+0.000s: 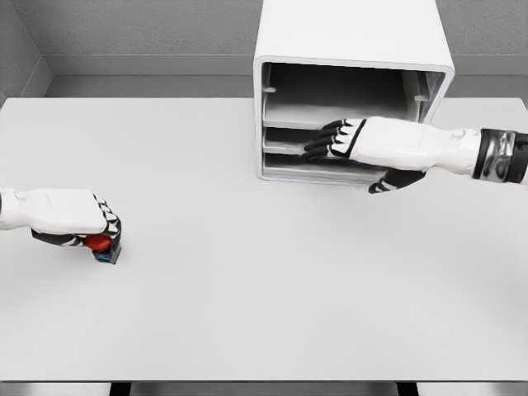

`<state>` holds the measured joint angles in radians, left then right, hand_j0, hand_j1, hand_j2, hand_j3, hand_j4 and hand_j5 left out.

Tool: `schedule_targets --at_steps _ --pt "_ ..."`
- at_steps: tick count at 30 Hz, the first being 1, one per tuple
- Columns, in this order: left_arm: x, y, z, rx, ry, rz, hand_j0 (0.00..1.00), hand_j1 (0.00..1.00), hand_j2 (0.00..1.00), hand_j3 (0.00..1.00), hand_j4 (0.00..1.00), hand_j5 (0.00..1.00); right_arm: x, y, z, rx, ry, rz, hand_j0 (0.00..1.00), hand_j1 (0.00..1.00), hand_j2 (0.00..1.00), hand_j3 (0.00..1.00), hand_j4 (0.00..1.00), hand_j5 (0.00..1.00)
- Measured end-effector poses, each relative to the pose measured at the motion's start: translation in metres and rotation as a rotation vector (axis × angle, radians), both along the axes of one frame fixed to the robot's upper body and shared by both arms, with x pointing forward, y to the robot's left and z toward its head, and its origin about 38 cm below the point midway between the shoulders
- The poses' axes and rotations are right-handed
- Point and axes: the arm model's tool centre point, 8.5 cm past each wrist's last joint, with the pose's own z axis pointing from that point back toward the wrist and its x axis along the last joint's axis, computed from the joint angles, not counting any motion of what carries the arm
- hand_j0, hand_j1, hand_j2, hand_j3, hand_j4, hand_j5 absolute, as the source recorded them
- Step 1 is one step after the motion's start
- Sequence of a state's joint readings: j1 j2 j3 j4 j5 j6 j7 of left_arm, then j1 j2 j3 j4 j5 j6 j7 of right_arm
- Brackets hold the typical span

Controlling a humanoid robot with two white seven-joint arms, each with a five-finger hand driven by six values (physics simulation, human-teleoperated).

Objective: Slide open multi-storey tabletop storage cabinets and put open load switch and slide close multi-storey tabletop storage cabinets

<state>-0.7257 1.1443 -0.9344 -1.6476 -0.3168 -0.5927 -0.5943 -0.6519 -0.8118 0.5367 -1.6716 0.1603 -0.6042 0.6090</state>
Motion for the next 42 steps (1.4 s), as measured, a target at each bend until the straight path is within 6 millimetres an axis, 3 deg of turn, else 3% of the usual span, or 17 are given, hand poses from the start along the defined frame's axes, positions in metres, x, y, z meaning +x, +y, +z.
schedule_targets --at_steps 3,6,15,17,21,29,34,42 --pt "0.000 0.000 0.000 0.004 0.002 -0.003 0.45 0.45 0.45 0.45 0.45 0.45 -0.007 -0.002 0.028 0.044 -0.057 0.023 1.00 1.00 1.00 1.00 1.00 1.00" --pt "-0.001 -0.001 0.000 0.010 -0.002 -0.010 0.45 0.45 0.45 0.45 0.45 0.45 -0.006 0.008 0.039 0.045 -0.055 0.027 1.00 1.00 1.00 1.00 1.00 1.00" --pt "-0.003 -0.014 0.019 -0.013 -0.032 -0.065 0.45 0.45 0.45 0.45 0.45 0.45 0.019 0.060 0.031 0.018 0.088 -0.110 1.00 1.00 1.00 1.00 1.00 1.00" --pt "0.000 -0.016 0.028 -0.031 -0.046 -0.067 0.45 0.45 0.45 0.45 0.45 0.45 0.024 0.066 0.017 0.006 0.134 -0.136 1.00 1.00 1.00 1.00 1.00 1.00" --pt "0.002 -0.018 0.038 -0.063 -0.053 -0.066 0.45 0.45 0.45 0.45 0.45 0.45 0.041 0.055 0.000 -0.014 0.175 -0.195 1.00 1.00 1.00 1.00 1.00 1.00" --pt "0.006 -0.022 0.051 -0.091 -0.072 -0.071 0.45 0.45 0.45 0.45 0.45 0.45 0.058 0.025 -0.006 -0.005 0.175 -0.245 1.00 1.00 1.00 1.00 1.00 1.00" --pt "0.005 -0.022 0.051 -0.097 -0.069 -0.070 0.45 0.45 0.45 0.45 0.45 0.45 0.052 0.018 -0.021 -0.026 0.189 -0.222 1.00 1.00 1.00 1.00 1.00 1.00" --pt "0.005 -0.025 0.058 -0.109 -0.079 -0.079 0.45 0.45 0.45 0.45 0.45 0.45 0.021 0.035 -0.015 -0.050 0.129 -0.074 1.00 1.00 1.00 1.00 1.00 1.00"
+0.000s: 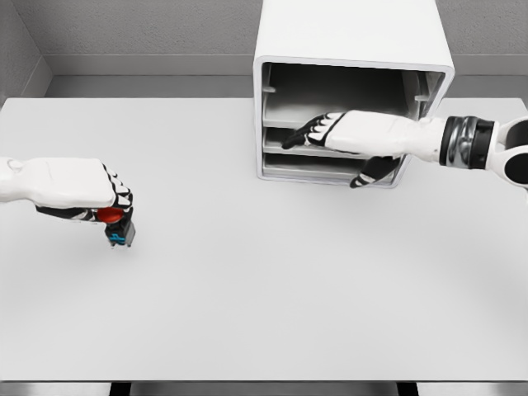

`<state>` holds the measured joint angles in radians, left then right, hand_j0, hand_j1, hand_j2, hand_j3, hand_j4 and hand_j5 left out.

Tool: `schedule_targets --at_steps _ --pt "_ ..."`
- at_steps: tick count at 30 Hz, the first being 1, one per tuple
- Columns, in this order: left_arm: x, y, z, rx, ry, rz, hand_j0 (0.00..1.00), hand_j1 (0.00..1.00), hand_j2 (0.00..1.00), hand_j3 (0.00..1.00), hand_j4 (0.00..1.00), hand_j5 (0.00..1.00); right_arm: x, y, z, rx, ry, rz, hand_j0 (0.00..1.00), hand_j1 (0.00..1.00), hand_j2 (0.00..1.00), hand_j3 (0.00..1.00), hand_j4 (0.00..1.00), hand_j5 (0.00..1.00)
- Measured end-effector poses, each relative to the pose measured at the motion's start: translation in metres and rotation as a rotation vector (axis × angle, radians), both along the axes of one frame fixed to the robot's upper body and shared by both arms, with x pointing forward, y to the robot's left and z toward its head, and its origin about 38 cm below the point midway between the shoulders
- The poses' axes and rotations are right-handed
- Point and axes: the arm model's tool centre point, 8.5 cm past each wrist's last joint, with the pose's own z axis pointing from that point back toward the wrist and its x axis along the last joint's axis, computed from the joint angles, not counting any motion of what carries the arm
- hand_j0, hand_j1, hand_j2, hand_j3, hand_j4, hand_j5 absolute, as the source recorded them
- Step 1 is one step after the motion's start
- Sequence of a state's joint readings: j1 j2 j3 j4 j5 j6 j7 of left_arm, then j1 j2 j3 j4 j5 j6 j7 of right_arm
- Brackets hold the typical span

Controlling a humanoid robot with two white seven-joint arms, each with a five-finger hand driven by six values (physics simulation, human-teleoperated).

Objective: Slide open multi-storey tabletop storage cabinets and put open load switch and slide close multi-storey tabletop storage cabinets

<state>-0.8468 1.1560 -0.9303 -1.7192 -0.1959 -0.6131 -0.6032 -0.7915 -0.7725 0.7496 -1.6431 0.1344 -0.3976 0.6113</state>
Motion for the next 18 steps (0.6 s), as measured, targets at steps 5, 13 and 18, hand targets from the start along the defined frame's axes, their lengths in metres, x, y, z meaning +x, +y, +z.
schedule_targets --at_steps 5,13,18 --pt "0.003 -0.004 0.014 -0.020 -0.025 -0.008 0.45 0.45 0.45 0.45 0.45 0.45 0.006 0.006 0.019 0.004 -0.028 -0.044 1.00 1.00 1.00 1.00 1.00 1.00" --pt "0.008 -0.012 0.024 -0.045 -0.047 -0.023 0.45 0.45 0.45 0.45 0.45 0.45 0.046 0.015 -0.008 -0.070 0.034 -0.253 1.00 1.00 1.00 1.00 1.00 1.00" --pt "0.009 -0.017 0.024 -0.055 -0.048 -0.035 0.45 0.45 0.45 0.45 0.45 0.45 0.049 0.011 -0.019 -0.054 0.083 -0.254 1.00 1.00 1.00 1.00 1.00 1.00"
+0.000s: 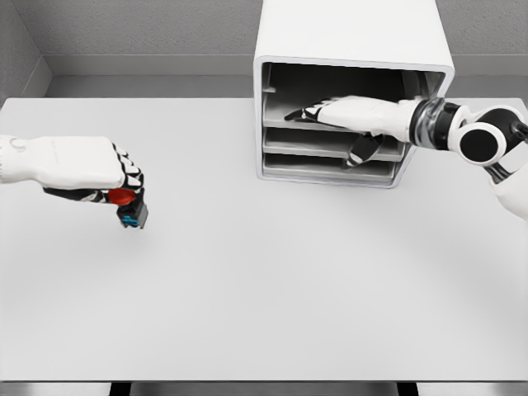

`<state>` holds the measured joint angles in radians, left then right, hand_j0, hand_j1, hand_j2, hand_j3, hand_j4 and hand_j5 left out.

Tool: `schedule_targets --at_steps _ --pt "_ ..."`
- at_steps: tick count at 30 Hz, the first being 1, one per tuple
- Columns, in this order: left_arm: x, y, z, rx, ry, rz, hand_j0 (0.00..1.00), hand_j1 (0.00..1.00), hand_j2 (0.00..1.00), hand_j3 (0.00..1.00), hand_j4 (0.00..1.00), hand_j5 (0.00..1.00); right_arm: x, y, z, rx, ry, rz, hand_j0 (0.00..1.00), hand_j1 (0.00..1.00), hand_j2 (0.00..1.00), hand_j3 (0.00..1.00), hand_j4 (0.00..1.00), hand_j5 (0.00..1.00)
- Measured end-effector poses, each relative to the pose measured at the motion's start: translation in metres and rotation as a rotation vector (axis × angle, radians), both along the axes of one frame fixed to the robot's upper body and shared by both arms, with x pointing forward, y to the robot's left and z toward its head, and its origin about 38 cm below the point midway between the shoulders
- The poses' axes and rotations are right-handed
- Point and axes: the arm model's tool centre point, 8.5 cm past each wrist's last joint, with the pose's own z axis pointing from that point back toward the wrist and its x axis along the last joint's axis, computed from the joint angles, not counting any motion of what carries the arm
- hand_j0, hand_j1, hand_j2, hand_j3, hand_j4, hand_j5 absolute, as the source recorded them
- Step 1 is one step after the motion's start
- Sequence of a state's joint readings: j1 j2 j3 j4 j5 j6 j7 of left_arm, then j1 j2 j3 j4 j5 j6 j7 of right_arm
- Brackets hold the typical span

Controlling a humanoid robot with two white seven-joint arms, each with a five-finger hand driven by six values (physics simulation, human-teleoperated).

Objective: Slide open multi-storey tabletop storage cabinets and put open load switch and slide close multi-storey tabletop storage cabinets

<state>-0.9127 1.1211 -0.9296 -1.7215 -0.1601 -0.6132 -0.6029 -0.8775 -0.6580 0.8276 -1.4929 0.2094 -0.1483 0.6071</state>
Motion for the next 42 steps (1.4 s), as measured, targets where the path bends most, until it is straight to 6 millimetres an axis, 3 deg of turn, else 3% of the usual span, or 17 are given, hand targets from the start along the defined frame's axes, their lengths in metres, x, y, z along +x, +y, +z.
schedule_targets --at_steps 4,10,16,31,42 --pt "0.001 -0.003 0.003 -0.012 -0.003 -0.007 0.45 0.45 0.45 0.45 0.45 0.45 -0.010 -0.003 -0.003 -0.039 -0.042 0.061 1.00 1.00 1.00 1.00 1.00 1.00" --pt "0.002 -0.007 0.010 -0.035 -0.007 -0.014 0.45 0.45 0.45 0.45 0.45 0.45 -0.029 0.001 0.010 -0.083 -0.118 0.187 1.00 1.00 1.00 1.00 1.00 1.00" --pt "0.004 -0.011 0.019 -0.059 -0.018 -0.024 0.45 0.45 0.45 0.45 0.45 0.45 -0.049 -0.007 0.005 -0.089 -0.126 0.286 1.00 1.00 1.00 1.00 1.00 1.00" --pt "0.015 -0.052 0.049 -0.124 -0.094 -0.121 0.45 0.45 0.45 0.45 0.45 0.45 -0.070 -0.028 0.013 -0.109 -0.178 0.415 1.00 1.00 1.00 1.00 1.00 1.00" --pt "0.019 -0.068 0.070 -0.145 -0.145 -0.159 0.45 0.45 0.45 0.45 0.45 0.45 -0.081 -0.032 0.011 -0.104 -0.171 0.429 1.00 1.00 1.00 1.00 1.00 1.00"
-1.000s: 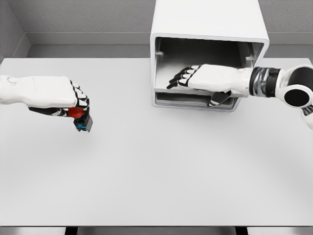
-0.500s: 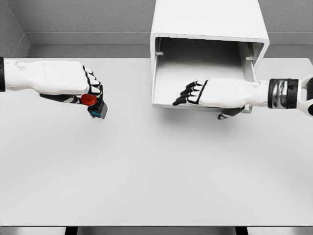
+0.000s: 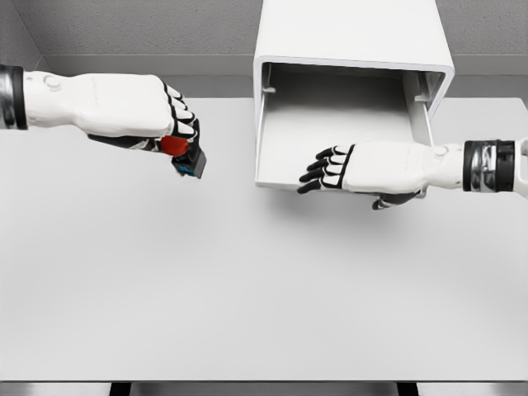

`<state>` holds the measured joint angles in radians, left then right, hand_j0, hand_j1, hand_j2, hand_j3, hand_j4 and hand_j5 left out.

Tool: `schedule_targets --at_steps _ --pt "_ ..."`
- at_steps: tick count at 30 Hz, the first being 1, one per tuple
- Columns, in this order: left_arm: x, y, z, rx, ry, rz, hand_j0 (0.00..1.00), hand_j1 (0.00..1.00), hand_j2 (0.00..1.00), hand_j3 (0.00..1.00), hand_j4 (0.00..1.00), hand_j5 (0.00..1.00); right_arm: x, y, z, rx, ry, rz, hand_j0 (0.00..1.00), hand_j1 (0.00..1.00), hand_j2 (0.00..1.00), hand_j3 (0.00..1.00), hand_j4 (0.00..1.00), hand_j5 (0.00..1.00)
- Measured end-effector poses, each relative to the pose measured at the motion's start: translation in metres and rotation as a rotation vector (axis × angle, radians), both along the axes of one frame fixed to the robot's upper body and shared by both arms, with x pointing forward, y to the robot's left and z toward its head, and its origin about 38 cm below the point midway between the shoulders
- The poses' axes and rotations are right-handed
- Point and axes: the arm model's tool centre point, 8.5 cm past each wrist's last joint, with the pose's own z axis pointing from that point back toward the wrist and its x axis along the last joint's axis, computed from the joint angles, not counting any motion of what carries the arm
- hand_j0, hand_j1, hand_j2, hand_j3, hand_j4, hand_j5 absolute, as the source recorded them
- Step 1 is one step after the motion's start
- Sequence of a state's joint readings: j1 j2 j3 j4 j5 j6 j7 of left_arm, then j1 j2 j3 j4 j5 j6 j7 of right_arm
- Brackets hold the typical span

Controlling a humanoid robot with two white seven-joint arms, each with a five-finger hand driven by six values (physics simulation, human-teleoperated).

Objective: Slide open multi-storey tabletop storage cabinets and put open load switch and slide close multi-storey tabletop storage cabinets

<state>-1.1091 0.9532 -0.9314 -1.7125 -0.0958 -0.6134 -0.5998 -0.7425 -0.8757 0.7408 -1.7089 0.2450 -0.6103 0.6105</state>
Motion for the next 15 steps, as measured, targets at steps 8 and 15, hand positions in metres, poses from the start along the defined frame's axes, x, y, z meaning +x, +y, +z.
schedule_targets --at_steps 8,15 --pt "0.001 -0.007 0.015 -0.011 -0.034 -0.019 0.46 0.46 0.46 0.46 0.46 0.46 -0.002 0.000 0.005 0.047 0.020 0.003 1.00 1.00 1.00 1.00 1.00 1.00" --pt "0.000 -0.015 0.021 -0.029 -0.041 -0.040 0.46 0.46 0.46 0.46 0.46 0.46 -0.001 -0.018 0.014 0.029 -0.023 -0.041 1.00 1.00 1.00 1.00 1.00 1.00"
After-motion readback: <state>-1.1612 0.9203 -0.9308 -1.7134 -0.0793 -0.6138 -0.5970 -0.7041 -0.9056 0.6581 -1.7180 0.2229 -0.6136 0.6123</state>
